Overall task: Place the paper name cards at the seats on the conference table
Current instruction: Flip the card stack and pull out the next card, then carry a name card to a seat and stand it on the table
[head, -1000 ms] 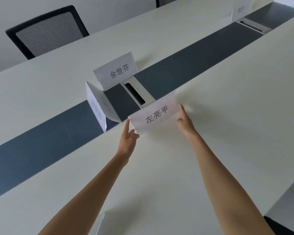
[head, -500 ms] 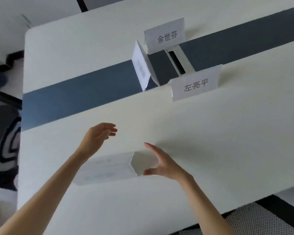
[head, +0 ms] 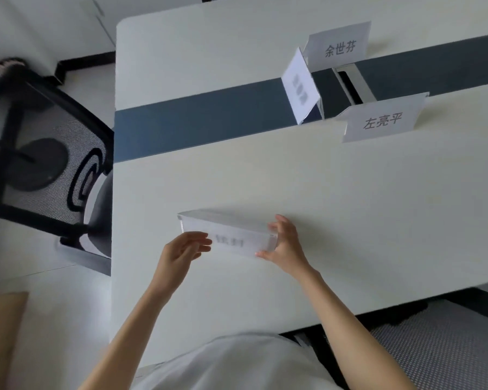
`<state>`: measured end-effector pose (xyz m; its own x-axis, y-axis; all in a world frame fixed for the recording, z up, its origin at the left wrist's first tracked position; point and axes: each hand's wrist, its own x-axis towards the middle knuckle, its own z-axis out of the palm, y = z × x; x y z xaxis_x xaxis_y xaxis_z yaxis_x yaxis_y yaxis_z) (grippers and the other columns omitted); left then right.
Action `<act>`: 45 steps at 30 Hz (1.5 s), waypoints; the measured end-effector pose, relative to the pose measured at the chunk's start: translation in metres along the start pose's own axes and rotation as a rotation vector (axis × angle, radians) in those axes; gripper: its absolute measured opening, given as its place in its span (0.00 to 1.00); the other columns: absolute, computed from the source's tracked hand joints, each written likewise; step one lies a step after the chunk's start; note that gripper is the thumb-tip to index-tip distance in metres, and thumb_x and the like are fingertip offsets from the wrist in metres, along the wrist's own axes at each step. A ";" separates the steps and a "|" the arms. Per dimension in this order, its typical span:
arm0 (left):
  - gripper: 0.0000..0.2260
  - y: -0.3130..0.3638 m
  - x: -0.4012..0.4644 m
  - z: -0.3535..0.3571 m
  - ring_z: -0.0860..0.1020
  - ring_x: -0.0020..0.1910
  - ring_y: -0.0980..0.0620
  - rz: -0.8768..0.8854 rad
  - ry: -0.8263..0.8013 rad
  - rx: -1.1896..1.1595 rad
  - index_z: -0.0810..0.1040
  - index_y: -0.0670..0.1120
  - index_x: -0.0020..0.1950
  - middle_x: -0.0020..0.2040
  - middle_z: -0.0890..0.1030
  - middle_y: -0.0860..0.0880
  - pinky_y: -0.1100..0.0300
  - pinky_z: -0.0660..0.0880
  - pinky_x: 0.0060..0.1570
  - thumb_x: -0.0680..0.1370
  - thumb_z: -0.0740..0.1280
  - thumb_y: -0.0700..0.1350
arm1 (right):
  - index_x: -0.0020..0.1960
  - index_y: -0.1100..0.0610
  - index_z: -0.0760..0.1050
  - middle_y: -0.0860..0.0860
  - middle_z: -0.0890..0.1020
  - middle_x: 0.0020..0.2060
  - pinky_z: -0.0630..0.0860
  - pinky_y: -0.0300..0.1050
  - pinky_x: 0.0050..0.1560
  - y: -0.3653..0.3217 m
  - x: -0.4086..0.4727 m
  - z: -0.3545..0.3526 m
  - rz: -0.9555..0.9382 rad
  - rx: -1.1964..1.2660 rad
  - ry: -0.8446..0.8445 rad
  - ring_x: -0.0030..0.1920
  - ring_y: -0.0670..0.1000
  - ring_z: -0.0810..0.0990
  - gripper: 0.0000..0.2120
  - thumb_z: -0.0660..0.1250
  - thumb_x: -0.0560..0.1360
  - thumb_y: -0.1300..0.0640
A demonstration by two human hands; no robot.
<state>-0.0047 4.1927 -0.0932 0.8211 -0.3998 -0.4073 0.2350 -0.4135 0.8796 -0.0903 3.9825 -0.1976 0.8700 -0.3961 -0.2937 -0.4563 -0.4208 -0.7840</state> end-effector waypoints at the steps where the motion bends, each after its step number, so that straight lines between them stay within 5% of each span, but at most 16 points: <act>1: 0.14 -0.006 -0.004 -0.006 0.82 0.41 0.58 0.001 -0.013 -0.007 0.77 0.48 0.47 0.46 0.82 0.47 0.57 0.75 0.51 0.77 0.55 0.33 | 0.66 0.63 0.62 0.55 0.67 0.64 0.62 0.37 0.61 -0.004 -0.009 0.007 0.051 0.045 -0.005 0.65 0.52 0.65 0.40 0.78 0.60 0.57; 6: 0.14 -0.037 -0.021 -0.045 0.82 0.43 0.56 0.013 -0.119 0.002 0.78 0.47 0.48 0.46 0.83 0.47 0.60 0.77 0.48 0.77 0.55 0.34 | 0.60 0.57 0.67 0.53 0.76 0.57 0.73 0.43 0.54 -0.024 -0.065 0.057 0.145 0.125 0.148 0.57 0.53 0.75 0.31 0.76 0.62 0.54; 9: 0.14 -0.059 -0.029 -0.072 0.82 0.42 0.56 0.025 -0.260 0.050 0.78 0.46 0.47 0.46 0.83 0.47 0.59 0.76 0.49 0.77 0.55 0.33 | 0.57 0.57 0.69 0.54 0.78 0.49 0.74 0.37 0.45 -0.041 -0.109 0.090 0.238 0.234 0.321 0.50 0.53 0.77 0.27 0.76 0.63 0.54; 11: 0.13 -0.069 -0.037 -0.088 0.82 0.41 0.56 0.041 -0.356 0.100 0.78 0.46 0.47 0.46 0.83 0.46 0.57 0.76 0.50 0.77 0.55 0.33 | 0.55 0.56 0.70 0.57 0.80 0.49 0.76 0.44 0.49 -0.056 -0.143 0.109 0.328 0.426 0.412 0.51 0.57 0.78 0.22 0.75 0.65 0.53; 15: 0.14 -0.081 -0.056 -0.111 0.82 0.40 0.58 0.039 -0.453 0.118 0.77 0.46 0.46 0.45 0.82 0.46 0.56 0.75 0.50 0.77 0.55 0.33 | 0.59 0.54 0.67 0.43 0.77 0.51 0.70 0.45 0.61 -0.074 -0.196 0.149 0.508 0.873 0.560 0.57 0.49 0.76 0.22 0.71 0.69 0.53; 17: 0.14 -0.087 -0.065 -0.114 0.82 0.39 0.58 0.031 -0.496 0.122 0.77 0.45 0.46 0.44 0.82 0.47 0.56 0.75 0.50 0.77 0.54 0.33 | 0.62 0.57 0.66 0.49 0.75 0.58 0.67 0.51 0.66 -0.076 -0.215 0.165 0.601 1.094 0.650 0.61 0.52 0.72 0.30 0.71 0.66 0.47; 20: 0.14 -0.095 -0.081 -0.109 0.82 0.43 0.52 0.017 -0.565 0.139 0.78 0.46 0.45 0.43 0.82 0.46 0.54 0.75 0.51 0.77 0.55 0.33 | 0.54 0.57 0.71 0.56 0.77 0.52 0.72 0.55 0.59 -0.079 -0.248 0.180 0.648 1.356 0.758 0.53 0.55 0.75 0.14 0.66 0.71 0.53; 21: 0.14 -0.097 -0.085 -0.105 0.81 0.44 0.49 0.014 -0.591 0.145 0.78 0.46 0.45 0.44 0.82 0.46 0.54 0.74 0.51 0.77 0.55 0.33 | 0.57 0.57 0.71 0.57 0.77 0.54 0.74 0.55 0.58 -0.078 -0.260 0.184 0.669 1.401 0.761 0.54 0.56 0.75 0.15 0.66 0.72 0.54; 24: 0.14 -0.099 -0.101 -0.084 0.80 0.45 0.46 0.010 -0.694 0.190 0.78 0.45 0.44 0.44 0.82 0.44 0.55 0.74 0.50 0.77 0.55 0.33 | 0.64 0.59 0.67 0.57 0.70 0.63 0.78 0.34 0.48 -0.076 -0.302 0.201 0.685 1.573 0.854 0.53 0.52 0.73 0.24 0.69 0.71 0.58; 25: 0.14 -0.098 -0.106 -0.075 0.80 0.45 0.46 0.023 -0.743 0.218 0.78 0.45 0.44 0.44 0.82 0.44 0.55 0.74 0.49 0.77 0.55 0.33 | 0.65 0.59 0.65 0.56 0.70 0.64 0.79 0.33 0.45 -0.075 -0.316 0.205 0.673 1.610 0.899 0.52 0.51 0.73 0.22 0.67 0.72 0.60; 28: 0.14 -0.098 -0.120 -0.043 0.80 0.42 0.50 0.063 -0.912 0.324 0.78 0.45 0.43 0.41 0.82 0.48 0.58 0.74 0.46 0.76 0.55 0.32 | 0.62 0.57 0.68 0.62 0.75 0.60 0.74 0.64 0.59 -0.075 -0.363 0.224 0.655 1.485 0.976 0.52 0.56 0.77 0.22 0.68 0.70 0.56; 29: 0.14 -0.099 -0.126 -0.032 0.81 0.41 0.51 0.078 -0.965 0.358 0.78 0.45 0.43 0.41 0.83 0.49 0.59 0.74 0.45 0.76 0.56 0.33 | 0.60 0.56 0.69 0.61 0.77 0.57 0.72 0.66 0.60 -0.075 -0.378 0.229 0.650 1.481 1.054 0.51 0.56 0.79 0.23 0.69 0.67 0.55; 35: 0.13 -0.096 -0.171 0.044 0.81 0.44 0.51 0.164 -1.230 0.502 0.77 0.46 0.45 0.43 0.82 0.49 0.61 0.75 0.47 0.77 0.55 0.35 | 0.54 0.54 0.72 0.53 0.82 0.48 0.80 0.43 0.37 -0.077 -0.455 0.252 0.624 1.378 1.469 0.44 0.49 0.83 0.21 0.69 0.62 0.55; 40: 0.11 -0.095 -0.229 0.115 0.81 0.41 0.59 0.202 -1.426 0.531 0.76 0.48 0.49 0.44 0.82 0.50 0.63 0.76 0.46 0.78 0.56 0.37 | 0.49 0.52 0.72 0.51 0.81 0.47 0.77 0.41 0.39 -0.058 -0.497 0.242 0.723 1.234 1.771 0.47 0.50 0.82 0.18 0.70 0.60 0.55; 45: 0.12 -0.101 -0.274 0.212 0.81 0.45 0.58 0.290 -1.569 0.596 0.75 0.52 0.54 0.46 0.82 0.51 0.64 0.76 0.46 0.78 0.56 0.39 | 0.48 0.49 0.72 0.51 0.81 0.48 0.76 0.43 0.43 0.010 -0.540 0.199 0.765 1.141 1.883 0.48 0.48 0.81 0.18 0.71 0.59 0.53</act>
<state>-0.3638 4.1708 -0.1223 -0.5503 -0.7237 -0.4164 -0.3319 -0.2680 0.9044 -0.5270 4.3545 -0.1553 -0.7193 -0.5251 -0.4549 0.3352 0.3112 -0.8893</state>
